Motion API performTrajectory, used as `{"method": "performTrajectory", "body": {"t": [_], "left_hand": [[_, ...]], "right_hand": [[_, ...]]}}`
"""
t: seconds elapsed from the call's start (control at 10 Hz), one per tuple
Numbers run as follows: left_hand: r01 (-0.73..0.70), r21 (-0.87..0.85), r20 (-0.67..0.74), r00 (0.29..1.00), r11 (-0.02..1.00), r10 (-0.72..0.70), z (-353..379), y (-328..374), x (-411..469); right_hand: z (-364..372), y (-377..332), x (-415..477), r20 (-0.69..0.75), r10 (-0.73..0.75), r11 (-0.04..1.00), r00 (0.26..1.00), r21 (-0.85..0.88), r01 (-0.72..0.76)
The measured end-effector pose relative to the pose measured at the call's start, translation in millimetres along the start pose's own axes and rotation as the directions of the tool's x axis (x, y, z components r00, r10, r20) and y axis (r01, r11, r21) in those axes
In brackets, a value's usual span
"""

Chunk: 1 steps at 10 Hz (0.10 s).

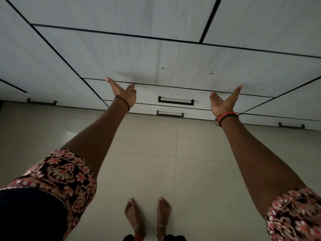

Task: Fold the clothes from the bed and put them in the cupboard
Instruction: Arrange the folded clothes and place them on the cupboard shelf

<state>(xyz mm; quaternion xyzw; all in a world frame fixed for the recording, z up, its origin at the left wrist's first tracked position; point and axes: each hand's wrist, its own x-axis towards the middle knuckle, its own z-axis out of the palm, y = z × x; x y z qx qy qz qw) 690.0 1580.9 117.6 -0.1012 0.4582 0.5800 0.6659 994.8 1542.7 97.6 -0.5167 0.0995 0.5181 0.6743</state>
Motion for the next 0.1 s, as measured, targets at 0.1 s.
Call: {"method": "performTrajectory", "body": {"t": [0.1], "left_hand": [[-0.045,0.332,0.000,0.999,0.942,0.048,-11.0,-5.7,-10.2]], "right_hand": [[2.4,4.8,-9.5,0.015,0.032,0.990,0.999,-0.138,-0.029]]}}
